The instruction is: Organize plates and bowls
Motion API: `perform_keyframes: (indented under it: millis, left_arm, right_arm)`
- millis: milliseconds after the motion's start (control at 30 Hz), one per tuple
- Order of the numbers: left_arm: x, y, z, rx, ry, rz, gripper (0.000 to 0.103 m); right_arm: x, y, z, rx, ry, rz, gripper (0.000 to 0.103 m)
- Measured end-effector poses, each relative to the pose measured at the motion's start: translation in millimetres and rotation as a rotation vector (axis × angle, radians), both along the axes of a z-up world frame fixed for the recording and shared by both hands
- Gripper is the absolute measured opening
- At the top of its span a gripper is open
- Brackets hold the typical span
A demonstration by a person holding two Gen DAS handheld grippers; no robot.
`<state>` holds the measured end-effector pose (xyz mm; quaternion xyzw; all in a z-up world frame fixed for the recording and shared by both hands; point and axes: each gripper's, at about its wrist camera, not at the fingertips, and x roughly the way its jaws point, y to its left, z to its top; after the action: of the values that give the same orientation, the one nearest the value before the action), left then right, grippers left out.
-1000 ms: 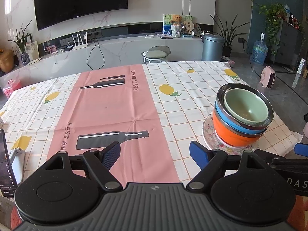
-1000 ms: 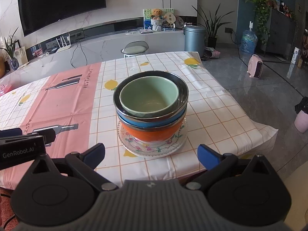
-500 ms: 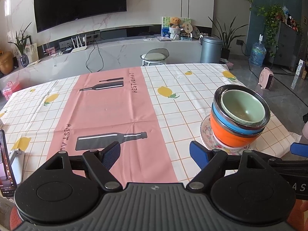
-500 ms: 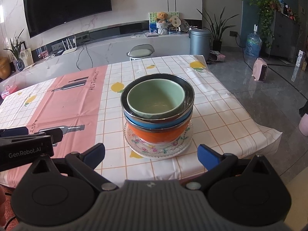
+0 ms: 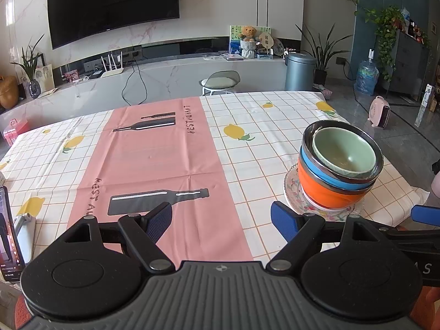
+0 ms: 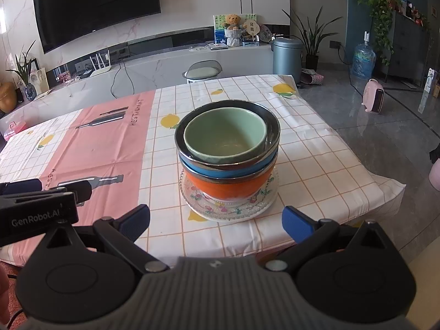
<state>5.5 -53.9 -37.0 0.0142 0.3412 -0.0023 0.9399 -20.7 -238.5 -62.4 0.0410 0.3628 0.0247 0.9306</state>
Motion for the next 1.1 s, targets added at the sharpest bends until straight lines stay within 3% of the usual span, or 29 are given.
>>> perform_keyframes:
  millis: [1100]
  left_arm:
    - [-2.7,-2.3,1.6,0.005,-0.003,-0.010,0.094]
  right_arm:
    - [-2.3,-0.2,-3.2,0.010,0.016,-0.004,0.100]
